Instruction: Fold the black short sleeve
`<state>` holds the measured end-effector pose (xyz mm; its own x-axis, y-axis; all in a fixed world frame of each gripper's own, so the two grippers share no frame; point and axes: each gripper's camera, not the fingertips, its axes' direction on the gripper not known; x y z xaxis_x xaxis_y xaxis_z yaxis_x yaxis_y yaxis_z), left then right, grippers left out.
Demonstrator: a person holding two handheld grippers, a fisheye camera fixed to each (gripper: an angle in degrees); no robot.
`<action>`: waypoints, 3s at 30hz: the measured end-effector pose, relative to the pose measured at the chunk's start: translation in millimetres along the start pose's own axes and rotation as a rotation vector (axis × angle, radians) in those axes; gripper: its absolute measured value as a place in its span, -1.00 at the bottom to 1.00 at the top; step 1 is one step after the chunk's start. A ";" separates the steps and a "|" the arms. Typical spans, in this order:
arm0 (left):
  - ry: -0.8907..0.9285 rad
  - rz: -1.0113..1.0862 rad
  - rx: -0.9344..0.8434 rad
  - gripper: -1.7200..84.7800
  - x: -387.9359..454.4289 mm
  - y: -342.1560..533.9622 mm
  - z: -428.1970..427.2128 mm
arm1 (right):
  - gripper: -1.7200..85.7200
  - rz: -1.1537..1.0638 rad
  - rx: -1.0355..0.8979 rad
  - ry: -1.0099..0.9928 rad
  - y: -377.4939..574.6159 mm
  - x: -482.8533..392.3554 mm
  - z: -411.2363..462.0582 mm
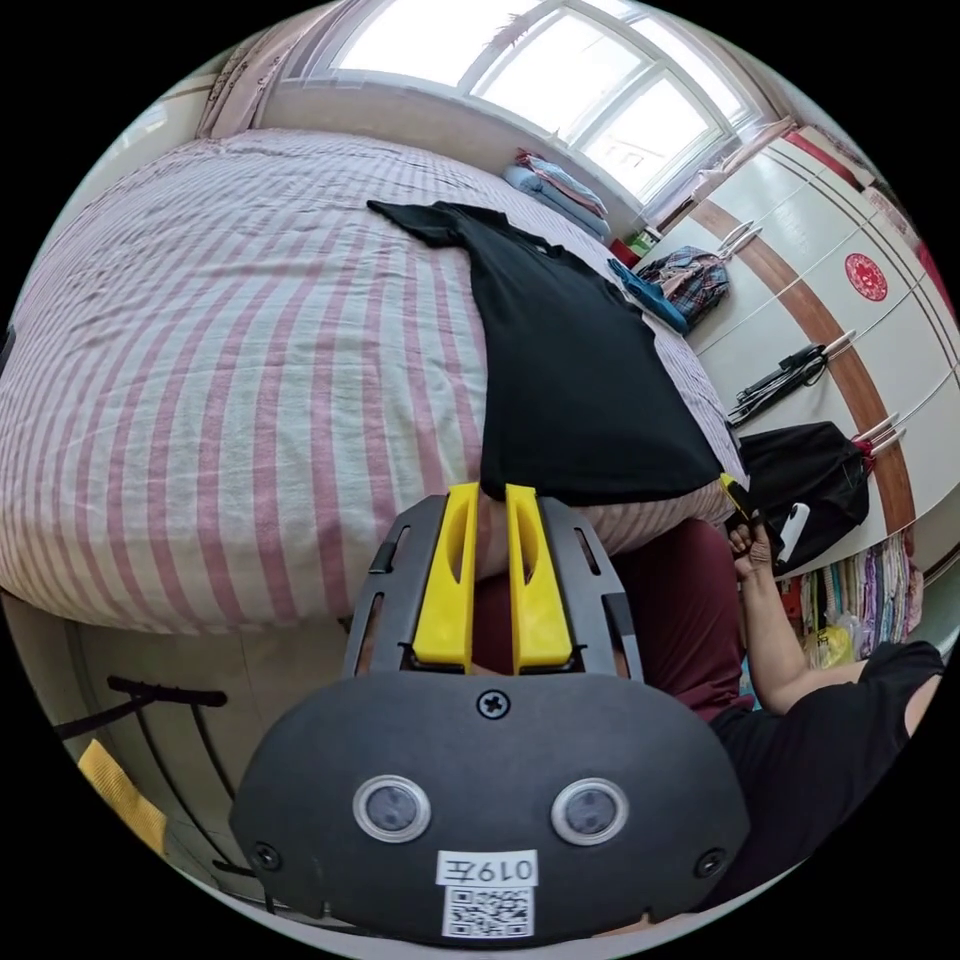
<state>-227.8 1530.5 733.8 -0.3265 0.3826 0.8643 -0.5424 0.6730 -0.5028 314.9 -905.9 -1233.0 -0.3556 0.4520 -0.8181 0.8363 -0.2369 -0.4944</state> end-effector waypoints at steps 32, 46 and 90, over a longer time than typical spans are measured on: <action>-0.594 1.175 0.009 -0.77 431.2 120.0 135.7 | -0.82 -1.449 0.005 0.396 137.8 -452.7 121.8; -0.515 1.148 0.007 -0.82 479.5 126.7 138.6 | -0.97 -1.390 0.046 0.385 134.2 -472.2 127.6; -0.468 1.093 -0.038 -0.94 526.8 59.3 151.8 | -0.98 -1.295 -0.048 0.225 65.9 -478.6 97.4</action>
<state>-549.4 1675.9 1157.4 -0.8570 0.5022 -0.1152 0.2202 0.1549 -0.9631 499.6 -1221.6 -902.6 -0.8328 0.4612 0.3061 -0.0397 0.5019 -0.8640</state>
